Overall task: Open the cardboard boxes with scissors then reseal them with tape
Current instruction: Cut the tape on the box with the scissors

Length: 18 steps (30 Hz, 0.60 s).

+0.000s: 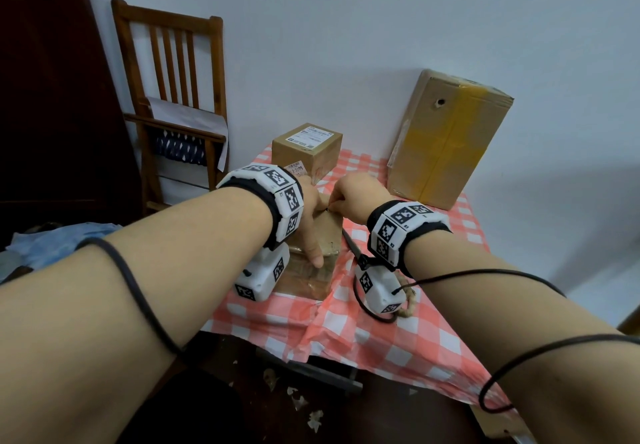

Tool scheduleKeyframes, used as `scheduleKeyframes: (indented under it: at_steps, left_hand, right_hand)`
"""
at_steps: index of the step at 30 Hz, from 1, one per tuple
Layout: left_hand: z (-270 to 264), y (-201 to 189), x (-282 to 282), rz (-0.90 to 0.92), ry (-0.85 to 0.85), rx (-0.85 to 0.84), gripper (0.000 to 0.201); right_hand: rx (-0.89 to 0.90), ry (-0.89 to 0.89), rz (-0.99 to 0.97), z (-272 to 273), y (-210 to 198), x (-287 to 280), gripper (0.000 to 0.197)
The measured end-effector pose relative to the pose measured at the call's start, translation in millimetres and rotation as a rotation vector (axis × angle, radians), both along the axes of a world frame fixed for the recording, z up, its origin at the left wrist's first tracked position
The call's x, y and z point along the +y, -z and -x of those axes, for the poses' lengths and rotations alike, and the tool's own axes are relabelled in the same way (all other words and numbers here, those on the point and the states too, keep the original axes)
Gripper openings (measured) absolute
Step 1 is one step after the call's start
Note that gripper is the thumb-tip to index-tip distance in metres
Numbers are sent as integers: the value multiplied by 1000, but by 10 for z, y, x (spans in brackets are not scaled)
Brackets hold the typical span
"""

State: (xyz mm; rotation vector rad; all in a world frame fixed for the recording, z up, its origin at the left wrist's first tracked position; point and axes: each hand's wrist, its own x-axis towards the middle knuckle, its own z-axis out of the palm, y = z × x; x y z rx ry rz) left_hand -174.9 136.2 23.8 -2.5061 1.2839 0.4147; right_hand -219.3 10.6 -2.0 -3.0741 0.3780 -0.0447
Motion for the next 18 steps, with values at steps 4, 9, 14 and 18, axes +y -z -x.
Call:
scheduleKeyframes:
  at_steps: [4,9,14,18]
  left_hand:
    - [5,5,-8,-11,7,-12,108]
    - [2,-7,5,11,-10,5,107]
    - [6,-10,-4,39,-8,27,109]
    - [8,-24,-6,18,15,24,108]
  right_hand:
    - [11,0,-11,14,-4,15,19]
    - [-44,9,-81,62,-4,15,18]
    - [-31,-30,-106,135,-23,7,24]
    - [-31,-25,-146,173,-18,-29,24]
